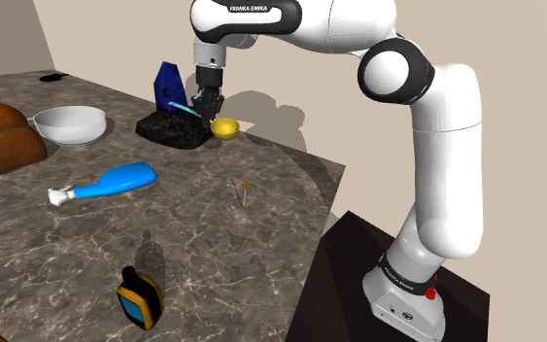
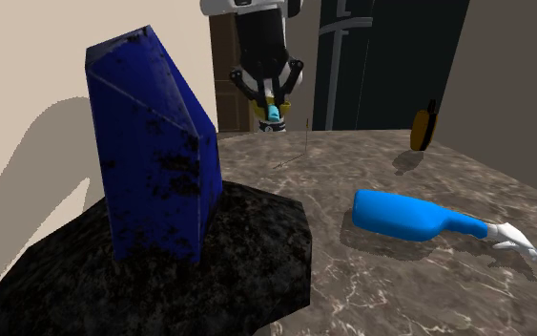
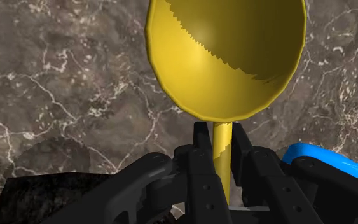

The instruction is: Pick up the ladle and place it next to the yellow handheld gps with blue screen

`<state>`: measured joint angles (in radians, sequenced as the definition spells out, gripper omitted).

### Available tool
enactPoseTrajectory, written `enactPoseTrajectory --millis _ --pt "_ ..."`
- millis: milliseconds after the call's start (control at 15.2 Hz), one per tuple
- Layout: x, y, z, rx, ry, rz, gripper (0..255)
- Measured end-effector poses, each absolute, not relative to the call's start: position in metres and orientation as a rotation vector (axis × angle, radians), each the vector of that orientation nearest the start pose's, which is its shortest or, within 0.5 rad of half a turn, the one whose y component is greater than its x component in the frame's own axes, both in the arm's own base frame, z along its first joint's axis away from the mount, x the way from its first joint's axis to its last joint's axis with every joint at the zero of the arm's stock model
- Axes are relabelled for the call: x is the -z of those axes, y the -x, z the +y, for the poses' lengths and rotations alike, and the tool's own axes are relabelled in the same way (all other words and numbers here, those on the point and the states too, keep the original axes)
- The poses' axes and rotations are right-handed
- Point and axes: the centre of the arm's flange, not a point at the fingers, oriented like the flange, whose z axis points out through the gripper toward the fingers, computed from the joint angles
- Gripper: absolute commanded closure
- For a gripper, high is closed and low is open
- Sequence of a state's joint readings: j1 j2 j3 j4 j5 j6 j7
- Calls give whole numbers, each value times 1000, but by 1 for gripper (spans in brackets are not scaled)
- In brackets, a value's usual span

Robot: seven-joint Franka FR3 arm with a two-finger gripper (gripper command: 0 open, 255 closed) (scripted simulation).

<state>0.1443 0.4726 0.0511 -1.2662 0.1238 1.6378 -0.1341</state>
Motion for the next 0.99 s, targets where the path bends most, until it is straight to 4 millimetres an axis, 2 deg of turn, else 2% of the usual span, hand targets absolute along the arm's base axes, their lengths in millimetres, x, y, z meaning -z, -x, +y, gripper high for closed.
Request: enactPoseTrajectory --millis 858,990 --pt "-546 -673 140 -156 2958 -463 255" --pt "-548 -658 148 -158 2958 -463 255"
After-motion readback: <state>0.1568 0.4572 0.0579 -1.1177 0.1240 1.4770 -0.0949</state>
